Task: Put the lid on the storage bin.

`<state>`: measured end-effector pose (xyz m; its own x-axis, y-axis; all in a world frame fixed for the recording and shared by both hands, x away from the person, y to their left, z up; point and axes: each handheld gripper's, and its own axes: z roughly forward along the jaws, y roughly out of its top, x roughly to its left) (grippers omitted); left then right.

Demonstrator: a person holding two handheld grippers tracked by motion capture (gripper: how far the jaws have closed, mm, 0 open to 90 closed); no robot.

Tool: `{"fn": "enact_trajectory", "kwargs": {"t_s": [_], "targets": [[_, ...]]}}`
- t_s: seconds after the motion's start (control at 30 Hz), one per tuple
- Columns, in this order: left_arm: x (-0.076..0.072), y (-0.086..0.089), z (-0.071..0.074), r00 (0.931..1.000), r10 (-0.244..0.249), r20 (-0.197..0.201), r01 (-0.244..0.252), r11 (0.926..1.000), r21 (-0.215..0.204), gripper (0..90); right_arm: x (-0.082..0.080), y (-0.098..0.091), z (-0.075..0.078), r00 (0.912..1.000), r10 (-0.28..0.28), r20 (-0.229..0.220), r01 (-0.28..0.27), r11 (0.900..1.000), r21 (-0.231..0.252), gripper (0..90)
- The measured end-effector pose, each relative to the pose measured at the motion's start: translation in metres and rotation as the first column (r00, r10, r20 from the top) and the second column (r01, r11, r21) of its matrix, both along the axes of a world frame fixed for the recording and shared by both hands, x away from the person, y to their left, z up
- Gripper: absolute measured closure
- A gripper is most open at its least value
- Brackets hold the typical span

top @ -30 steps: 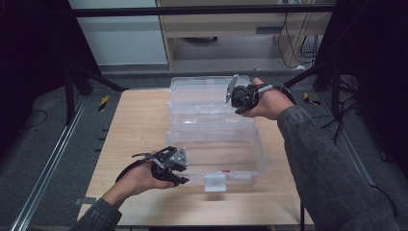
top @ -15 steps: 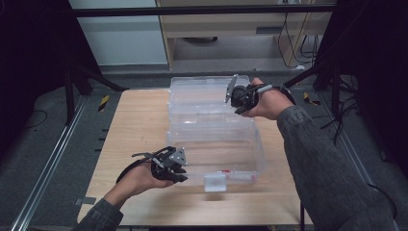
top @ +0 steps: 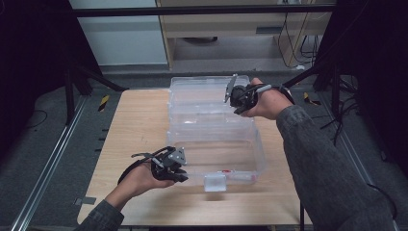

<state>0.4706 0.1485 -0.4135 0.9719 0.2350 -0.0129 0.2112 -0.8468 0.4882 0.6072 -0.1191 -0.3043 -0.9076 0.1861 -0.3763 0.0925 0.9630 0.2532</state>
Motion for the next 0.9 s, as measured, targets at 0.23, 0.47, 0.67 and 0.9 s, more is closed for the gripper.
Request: {"fn": "enact_trajectory", "kwargs": {"t_s": [0.23,0.47,0.67,0.9], "targets": [[-0.0008,-0.0019,0.0006,1.0000,0.001,0.003,-0.001,0.9999,0.013,79.6,-0.0006,0.0040,0.0009,0.9994,0.033,0.000,-0.033,0.9992,-0.022,79.9],[-0.0008,-0.0048,0.0024,0.9999,-0.010,0.013,0.009,0.9992,0.038,80.0,-0.0004,0.0050,0.0011,0.9994,0.035,0.001,-0.035,0.9990,-0.029,80.1],[0.0004,-0.0065,0.0029,0.9998,-0.006,0.020,0.005,0.9988,0.049,80.2,0.0002,0.0049,0.0013,0.9994,0.036,-0.002,-0.036,0.9991,-0.024,80.7],[0.0061,-0.0093,0.0026,0.9994,0.002,0.035,-0.004,0.9987,0.052,80.4,0.0075,0.0048,0.0011,0.9998,0.020,0.007,-0.020,0.9995,-0.025,80.6]]}}
